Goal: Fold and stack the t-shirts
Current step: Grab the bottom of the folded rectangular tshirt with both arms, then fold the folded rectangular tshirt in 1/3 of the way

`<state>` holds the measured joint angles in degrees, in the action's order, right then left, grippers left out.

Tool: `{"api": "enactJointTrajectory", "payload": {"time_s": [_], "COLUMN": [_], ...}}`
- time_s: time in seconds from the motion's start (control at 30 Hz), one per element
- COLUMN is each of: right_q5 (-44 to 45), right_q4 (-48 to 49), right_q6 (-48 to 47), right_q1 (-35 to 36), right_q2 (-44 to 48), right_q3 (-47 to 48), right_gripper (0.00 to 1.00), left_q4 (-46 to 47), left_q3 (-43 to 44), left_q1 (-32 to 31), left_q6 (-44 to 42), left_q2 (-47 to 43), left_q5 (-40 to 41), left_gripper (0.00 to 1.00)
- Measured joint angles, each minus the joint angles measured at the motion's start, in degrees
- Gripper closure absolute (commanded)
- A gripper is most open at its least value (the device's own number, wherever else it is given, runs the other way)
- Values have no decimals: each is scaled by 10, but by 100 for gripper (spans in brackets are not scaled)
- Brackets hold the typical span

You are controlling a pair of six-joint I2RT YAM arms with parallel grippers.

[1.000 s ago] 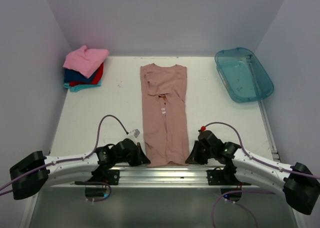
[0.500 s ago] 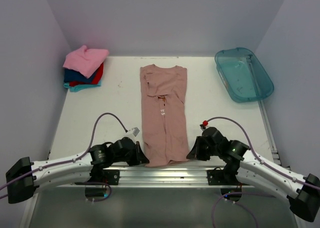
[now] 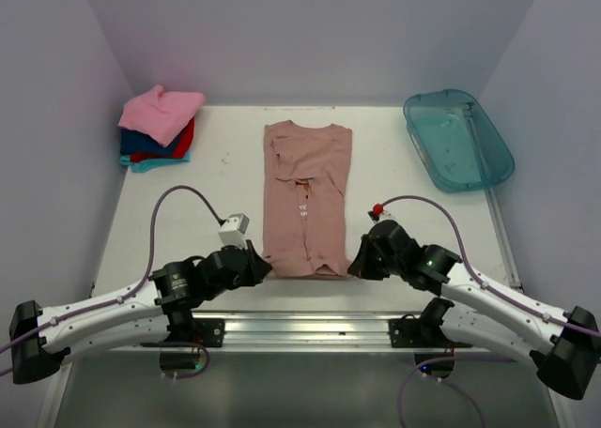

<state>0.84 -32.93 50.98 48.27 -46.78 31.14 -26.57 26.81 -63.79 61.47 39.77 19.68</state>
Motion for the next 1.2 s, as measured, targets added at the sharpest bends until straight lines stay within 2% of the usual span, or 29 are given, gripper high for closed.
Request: {"api": "enactJointTrajectory", "payload": {"time_s": [0.17,0.3,0.6,0.8,0.9,1.03,1.07,1.1,1.13,1.17,1.2], "right_q5": [54,90,117,115,116,133,145,154,168,183,196], "right_q4": [35,75,121,134,143,136,132,130,126,126,123], "right_q6": [-49,-90,-144,-173,-185,-195,-197,-199,-200,-201,-204], "right_q1": [0,-5,-26,-73,-97,-126,-132,-135,-139,-142,-143], "right_q2": [-108,-193,-289,-357,-411,-511,-541,-564,-594,-619,-639], "right_q3": [67,130,194,261,309,409,440,467,502,530,553], "right_gripper": [100,100,100,100,100,100,100,90,68,39,32], "left_q4": [23,76,231,334,382,433,440,449,453,456,459], "left_q3": [10,7,-14,-8,23,116,148,179,211,242,275], "left_q1": [0,15,137,224,277,357,376,391,405,417,427], "left_q6": [-52,-109,-235,-296,-316,-336,-339,-342,-349,-353,-359], "left_q2": [29,61,98,191,281,428,463,493,520,543,562], "left_q5": [85,127,121,57,7,-79,-101,-121,-141,-159,-175], "left_gripper": [100,100,100,100,100,100,94,67,36,0,0]}}
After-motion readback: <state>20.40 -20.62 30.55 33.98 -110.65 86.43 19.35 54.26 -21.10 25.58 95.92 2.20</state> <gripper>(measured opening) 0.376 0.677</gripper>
